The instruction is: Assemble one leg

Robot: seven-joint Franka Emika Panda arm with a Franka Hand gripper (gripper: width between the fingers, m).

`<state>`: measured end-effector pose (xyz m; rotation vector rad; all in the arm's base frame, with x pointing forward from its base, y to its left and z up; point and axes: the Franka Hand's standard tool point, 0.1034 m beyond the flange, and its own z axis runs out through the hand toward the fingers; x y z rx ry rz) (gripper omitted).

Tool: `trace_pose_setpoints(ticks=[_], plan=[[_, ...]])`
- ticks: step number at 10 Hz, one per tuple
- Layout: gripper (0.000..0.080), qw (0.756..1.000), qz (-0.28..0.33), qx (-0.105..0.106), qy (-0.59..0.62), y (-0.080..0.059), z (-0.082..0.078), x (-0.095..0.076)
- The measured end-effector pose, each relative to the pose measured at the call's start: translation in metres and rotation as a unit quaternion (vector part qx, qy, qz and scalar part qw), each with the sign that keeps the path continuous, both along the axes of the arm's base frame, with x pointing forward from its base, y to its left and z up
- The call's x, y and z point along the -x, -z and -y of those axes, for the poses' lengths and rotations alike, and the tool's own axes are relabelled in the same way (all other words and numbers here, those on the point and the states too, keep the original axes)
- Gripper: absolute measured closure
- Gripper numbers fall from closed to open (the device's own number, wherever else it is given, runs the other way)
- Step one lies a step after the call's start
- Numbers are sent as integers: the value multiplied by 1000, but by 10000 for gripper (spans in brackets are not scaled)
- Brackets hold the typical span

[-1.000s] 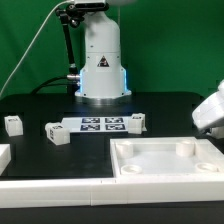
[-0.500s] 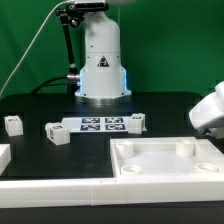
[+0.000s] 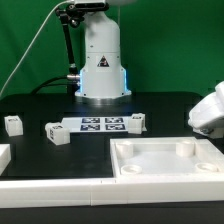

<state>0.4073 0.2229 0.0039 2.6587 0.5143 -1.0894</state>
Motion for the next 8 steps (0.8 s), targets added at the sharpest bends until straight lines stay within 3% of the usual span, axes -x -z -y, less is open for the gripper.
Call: trace_pose_setpoints(ticks=[2,5,7,8], plan=[[509,1000,-3,-9,-8,-3,2,-2],[508,998,6,-48,-35,-52,28,-14],[508,995,22,-80,-55,-86,60,-27],[508,993,51,-88,-51,-96,74,-25]])
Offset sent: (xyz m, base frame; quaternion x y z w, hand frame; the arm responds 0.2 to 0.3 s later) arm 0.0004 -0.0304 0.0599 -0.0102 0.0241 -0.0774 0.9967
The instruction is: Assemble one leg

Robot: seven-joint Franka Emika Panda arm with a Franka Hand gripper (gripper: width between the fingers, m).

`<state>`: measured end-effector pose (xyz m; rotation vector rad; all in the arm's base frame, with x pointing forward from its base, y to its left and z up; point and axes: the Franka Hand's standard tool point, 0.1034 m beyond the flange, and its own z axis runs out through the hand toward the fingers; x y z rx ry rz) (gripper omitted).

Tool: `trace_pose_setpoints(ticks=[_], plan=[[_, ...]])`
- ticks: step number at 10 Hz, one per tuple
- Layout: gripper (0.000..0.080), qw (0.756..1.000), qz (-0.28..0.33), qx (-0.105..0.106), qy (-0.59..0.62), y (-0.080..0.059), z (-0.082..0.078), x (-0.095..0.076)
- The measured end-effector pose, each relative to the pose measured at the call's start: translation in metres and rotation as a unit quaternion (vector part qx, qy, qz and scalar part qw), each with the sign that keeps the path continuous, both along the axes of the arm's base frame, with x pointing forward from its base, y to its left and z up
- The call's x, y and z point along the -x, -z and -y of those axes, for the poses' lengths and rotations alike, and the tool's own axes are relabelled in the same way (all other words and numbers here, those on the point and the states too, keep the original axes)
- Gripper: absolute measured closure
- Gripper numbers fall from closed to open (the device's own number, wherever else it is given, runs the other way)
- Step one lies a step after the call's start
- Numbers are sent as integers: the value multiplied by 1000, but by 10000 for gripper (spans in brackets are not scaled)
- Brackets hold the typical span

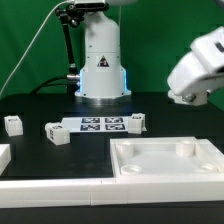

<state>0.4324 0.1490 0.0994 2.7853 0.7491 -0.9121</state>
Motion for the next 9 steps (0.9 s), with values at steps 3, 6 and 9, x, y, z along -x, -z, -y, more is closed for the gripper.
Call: trace_pose_setpoints(ticks=[3,6,9], plan=[[508,999,45,-22,0,7,-5,-8],[508,985,158,-74,2,8,-2,-16],[508,957,262,-126,-15,-5,28,-42]])
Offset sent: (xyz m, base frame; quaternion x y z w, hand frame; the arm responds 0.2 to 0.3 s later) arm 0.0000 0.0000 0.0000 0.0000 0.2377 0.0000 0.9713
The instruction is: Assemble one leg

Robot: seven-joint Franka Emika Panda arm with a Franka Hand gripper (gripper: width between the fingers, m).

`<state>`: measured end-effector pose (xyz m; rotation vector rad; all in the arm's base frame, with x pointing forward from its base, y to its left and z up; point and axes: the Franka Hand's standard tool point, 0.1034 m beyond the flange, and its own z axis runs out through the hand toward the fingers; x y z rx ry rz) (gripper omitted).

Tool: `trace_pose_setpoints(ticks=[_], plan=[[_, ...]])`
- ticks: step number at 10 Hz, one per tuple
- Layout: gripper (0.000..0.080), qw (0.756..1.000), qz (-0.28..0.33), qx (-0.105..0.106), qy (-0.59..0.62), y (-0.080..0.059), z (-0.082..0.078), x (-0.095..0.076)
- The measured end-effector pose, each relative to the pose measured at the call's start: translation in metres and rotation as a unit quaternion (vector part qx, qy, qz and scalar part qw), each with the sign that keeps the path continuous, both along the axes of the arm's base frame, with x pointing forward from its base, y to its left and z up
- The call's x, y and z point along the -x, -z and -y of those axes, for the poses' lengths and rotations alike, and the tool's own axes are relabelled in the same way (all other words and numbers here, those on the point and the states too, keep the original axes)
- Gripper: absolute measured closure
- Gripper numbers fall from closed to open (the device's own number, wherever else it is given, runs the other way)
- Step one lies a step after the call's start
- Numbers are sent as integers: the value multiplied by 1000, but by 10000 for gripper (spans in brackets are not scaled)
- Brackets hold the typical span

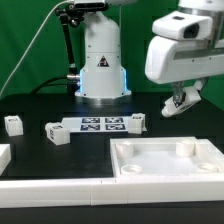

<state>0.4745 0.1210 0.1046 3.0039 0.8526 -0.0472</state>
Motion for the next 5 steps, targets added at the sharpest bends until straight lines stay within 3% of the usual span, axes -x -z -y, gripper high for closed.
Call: trace_pose_setpoints(ticks=[1,2,4,5], plan=[[508,999,37,-20,10,-4,17,-2],[508,998,51,-25,27,-13,30,-4],[508,993,93,-42,67,-29,47,-7],[507,985,153,-54,49,-29,50,-13]])
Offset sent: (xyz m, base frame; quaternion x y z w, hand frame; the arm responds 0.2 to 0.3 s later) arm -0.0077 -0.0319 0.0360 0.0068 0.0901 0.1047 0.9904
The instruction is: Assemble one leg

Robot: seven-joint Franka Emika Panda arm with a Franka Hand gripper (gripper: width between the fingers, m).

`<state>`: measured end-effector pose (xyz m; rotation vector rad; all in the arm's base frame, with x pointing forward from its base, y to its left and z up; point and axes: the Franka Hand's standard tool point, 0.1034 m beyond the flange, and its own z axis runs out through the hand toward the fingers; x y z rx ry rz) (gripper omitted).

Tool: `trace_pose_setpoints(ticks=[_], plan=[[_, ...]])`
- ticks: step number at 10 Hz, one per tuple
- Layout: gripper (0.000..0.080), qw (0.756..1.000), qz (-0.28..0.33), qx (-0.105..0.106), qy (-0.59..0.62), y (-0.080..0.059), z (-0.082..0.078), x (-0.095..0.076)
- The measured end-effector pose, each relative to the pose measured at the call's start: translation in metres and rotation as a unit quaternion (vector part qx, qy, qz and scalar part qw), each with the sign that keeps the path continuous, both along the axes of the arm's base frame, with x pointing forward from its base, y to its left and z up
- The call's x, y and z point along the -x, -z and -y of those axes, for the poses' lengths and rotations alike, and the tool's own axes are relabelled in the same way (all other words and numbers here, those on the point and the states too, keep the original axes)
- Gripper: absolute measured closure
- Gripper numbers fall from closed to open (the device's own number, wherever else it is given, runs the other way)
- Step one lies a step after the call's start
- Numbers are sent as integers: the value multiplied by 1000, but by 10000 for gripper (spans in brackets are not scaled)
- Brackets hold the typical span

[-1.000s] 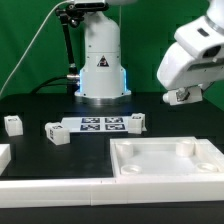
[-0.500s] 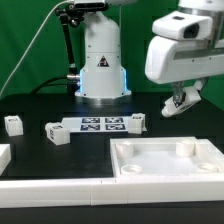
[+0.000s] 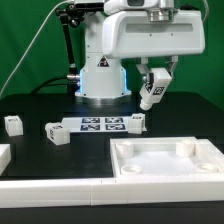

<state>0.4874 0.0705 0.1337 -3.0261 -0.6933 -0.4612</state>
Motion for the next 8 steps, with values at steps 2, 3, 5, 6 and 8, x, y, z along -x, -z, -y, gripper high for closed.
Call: trace_pose_setpoints(ticks=[2,3,5,6,8], plan=[[507,1000,8,0,-1,5,2,4],[507,1000,6,-6,10,5,-2,2],[507,998,-9,-29,46,6,-22,-18],[507,997,-15,-37,60,1,-28,-32],[507,997,-19,-41,63,-2,-33,-43]])
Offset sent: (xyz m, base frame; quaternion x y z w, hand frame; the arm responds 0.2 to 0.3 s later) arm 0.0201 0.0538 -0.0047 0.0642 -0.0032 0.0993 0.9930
